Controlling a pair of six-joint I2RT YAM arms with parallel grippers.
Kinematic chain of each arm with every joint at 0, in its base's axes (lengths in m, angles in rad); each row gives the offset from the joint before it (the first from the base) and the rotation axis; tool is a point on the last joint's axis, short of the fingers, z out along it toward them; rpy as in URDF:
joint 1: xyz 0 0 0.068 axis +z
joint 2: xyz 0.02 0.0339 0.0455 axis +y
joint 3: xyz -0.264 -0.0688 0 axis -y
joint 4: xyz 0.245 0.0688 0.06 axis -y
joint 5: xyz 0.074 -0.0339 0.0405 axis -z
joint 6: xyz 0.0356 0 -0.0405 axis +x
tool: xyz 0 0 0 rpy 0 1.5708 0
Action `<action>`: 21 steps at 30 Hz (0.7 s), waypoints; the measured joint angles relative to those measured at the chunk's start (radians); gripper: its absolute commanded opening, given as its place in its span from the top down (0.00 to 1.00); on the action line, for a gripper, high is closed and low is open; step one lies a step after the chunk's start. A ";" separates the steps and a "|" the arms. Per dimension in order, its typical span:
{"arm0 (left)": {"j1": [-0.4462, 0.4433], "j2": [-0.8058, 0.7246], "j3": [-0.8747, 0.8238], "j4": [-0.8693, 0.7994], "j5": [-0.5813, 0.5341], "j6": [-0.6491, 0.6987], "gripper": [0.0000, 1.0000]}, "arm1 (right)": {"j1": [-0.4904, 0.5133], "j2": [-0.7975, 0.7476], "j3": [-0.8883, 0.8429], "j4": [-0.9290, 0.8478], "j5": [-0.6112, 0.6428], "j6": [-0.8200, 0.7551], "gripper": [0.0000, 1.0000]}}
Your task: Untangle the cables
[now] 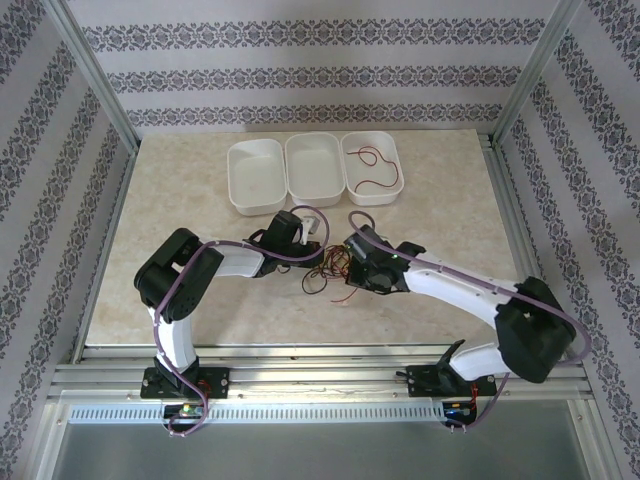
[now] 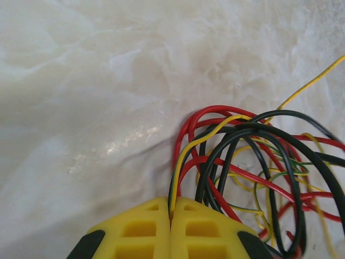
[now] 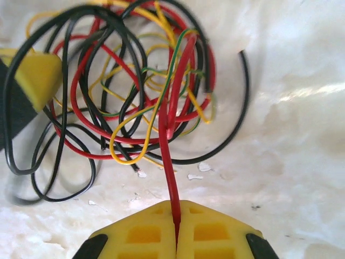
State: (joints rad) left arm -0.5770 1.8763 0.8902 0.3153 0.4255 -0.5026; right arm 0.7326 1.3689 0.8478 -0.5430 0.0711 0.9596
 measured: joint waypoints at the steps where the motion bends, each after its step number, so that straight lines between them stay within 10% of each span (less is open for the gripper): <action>1: 0.000 -0.004 -0.005 0.000 -0.013 0.000 1.00 | -0.007 -0.024 0.000 -0.007 0.007 -0.006 1.00; 21: 0.001 -0.143 -0.098 -0.048 -0.197 0.010 1.00 | -0.147 -0.301 0.056 -0.172 0.130 -0.153 1.00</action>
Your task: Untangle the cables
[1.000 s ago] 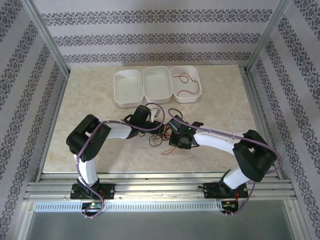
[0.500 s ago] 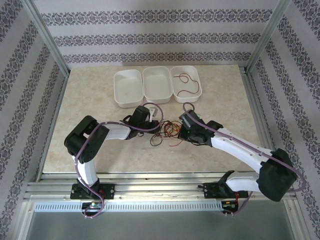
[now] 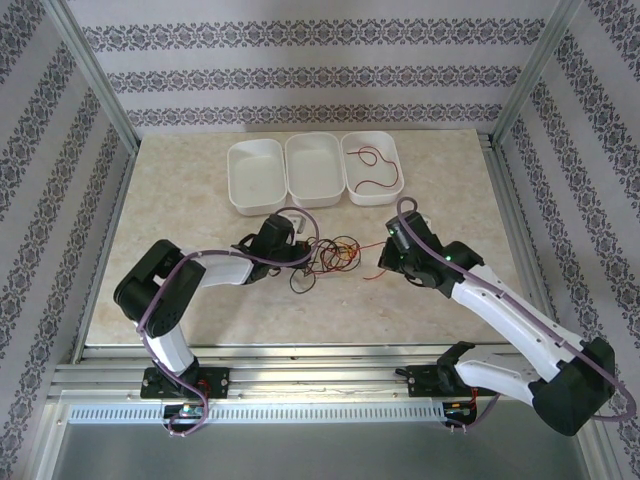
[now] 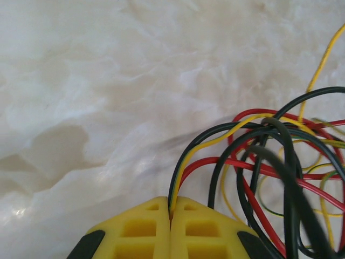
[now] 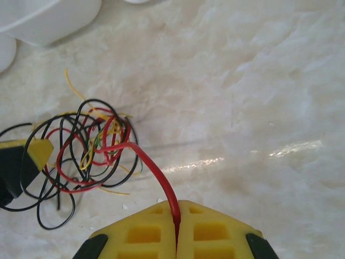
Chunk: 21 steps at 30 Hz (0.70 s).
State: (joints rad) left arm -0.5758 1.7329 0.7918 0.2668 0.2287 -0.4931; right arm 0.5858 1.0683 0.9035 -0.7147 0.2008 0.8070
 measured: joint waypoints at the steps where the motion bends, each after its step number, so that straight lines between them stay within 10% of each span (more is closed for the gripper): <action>1: 0.000 -0.006 -0.004 -0.007 -0.006 0.003 1.00 | -0.008 -0.006 0.005 -0.007 0.005 -0.006 1.00; 21: 0.053 -0.123 -0.079 -0.107 -0.108 0.060 1.00 | -0.222 -0.132 0.182 -0.184 0.117 -0.169 1.00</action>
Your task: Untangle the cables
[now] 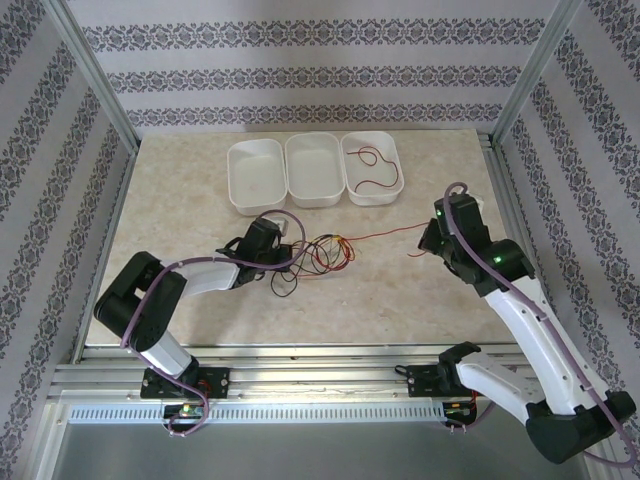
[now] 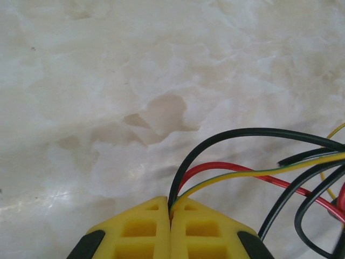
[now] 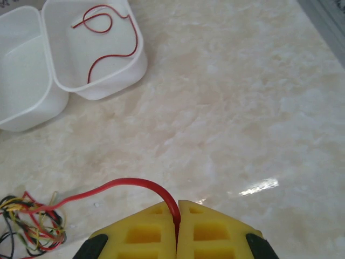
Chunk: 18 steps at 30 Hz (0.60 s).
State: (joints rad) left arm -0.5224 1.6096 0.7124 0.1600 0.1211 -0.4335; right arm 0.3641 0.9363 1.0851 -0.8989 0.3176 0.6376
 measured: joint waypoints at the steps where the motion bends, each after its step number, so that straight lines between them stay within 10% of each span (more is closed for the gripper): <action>1: 0.002 -0.005 -0.002 0.000 -0.003 0.003 1.00 | -0.010 -0.006 0.002 -0.006 0.001 -0.007 1.00; 18: 0.058 -0.036 -0.026 -0.066 -0.028 0.012 1.00 | -0.137 -0.058 0.093 -0.082 0.079 -0.093 1.00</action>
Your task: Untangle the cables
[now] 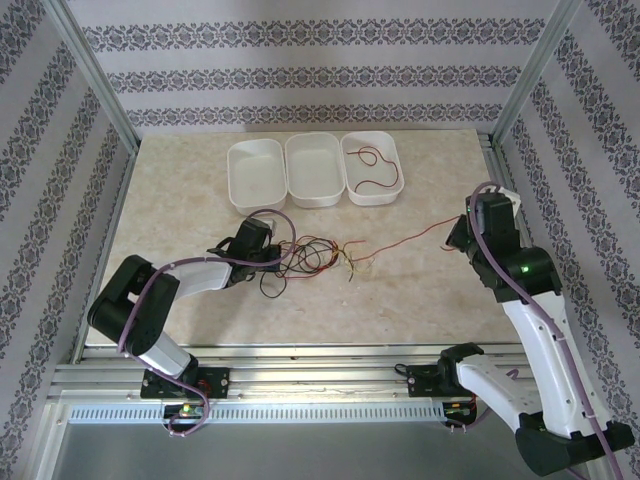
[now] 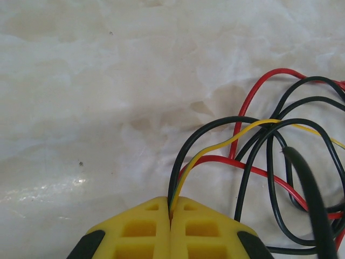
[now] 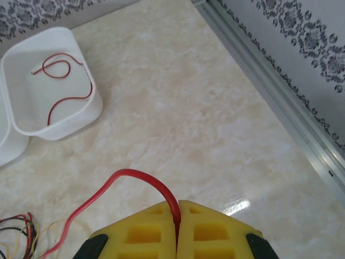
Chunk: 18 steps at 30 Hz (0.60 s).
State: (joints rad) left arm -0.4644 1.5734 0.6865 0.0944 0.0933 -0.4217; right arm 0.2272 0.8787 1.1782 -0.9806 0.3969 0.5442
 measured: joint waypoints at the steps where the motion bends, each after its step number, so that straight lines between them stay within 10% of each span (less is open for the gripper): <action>1: 0.002 -0.002 -0.001 -0.005 0.000 0.003 1.00 | -0.003 0.000 0.010 -0.002 0.006 -0.003 1.00; 18: 0.045 -0.037 -0.038 -0.029 0.000 0.015 1.00 | -0.070 0.014 0.141 -0.051 0.172 -0.111 1.00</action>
State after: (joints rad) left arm -0.4198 1.5360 0.6487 0.0658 0.0933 -0.4068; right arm 0.1574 0.8925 1.3190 -1.0321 0.5686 0.4328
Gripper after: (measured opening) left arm 0.043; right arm 0.064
